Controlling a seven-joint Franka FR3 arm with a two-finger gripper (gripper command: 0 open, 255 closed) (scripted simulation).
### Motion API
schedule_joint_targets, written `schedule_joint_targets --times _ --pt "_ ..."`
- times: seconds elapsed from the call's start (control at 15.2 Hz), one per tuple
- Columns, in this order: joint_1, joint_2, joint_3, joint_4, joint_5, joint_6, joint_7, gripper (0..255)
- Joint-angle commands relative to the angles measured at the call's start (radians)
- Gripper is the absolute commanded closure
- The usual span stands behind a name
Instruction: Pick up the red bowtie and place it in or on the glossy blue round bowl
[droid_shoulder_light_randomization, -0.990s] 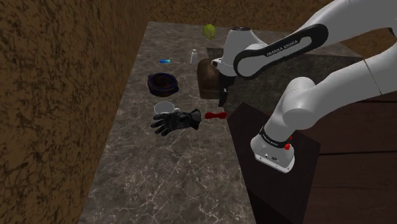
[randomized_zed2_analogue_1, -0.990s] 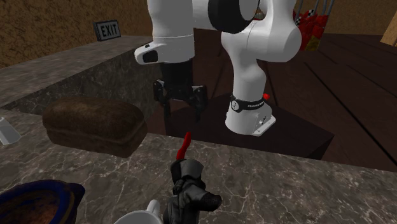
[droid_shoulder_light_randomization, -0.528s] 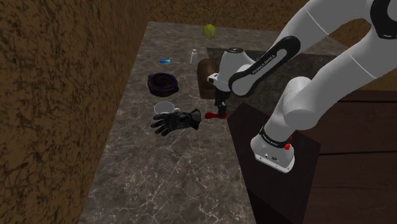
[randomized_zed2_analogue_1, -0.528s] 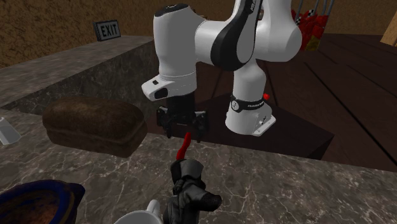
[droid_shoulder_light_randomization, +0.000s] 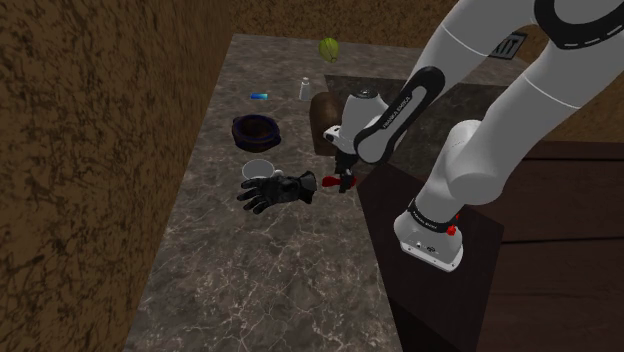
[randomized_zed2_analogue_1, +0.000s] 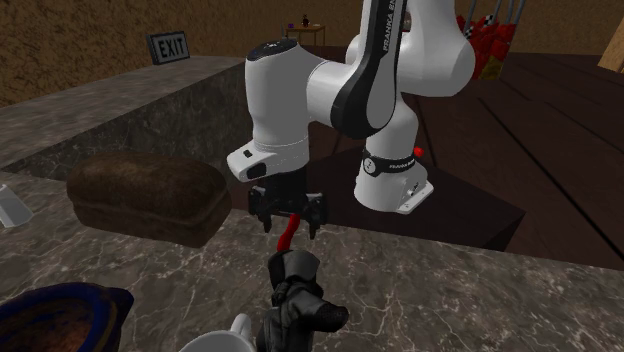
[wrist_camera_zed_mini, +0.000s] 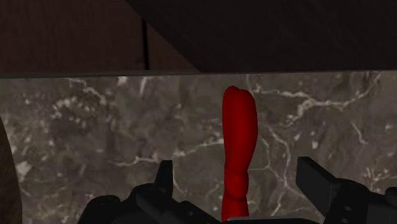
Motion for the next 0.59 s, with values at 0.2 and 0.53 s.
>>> schedule_joint_targets --times 0.2,0.53 --pt "0.003 0.01 -0.002 0.001 0.005 0.01 -0.004 0" --pt "0.003 0.01 -0.002 0.001 0.005 0.01 -0.003 255"
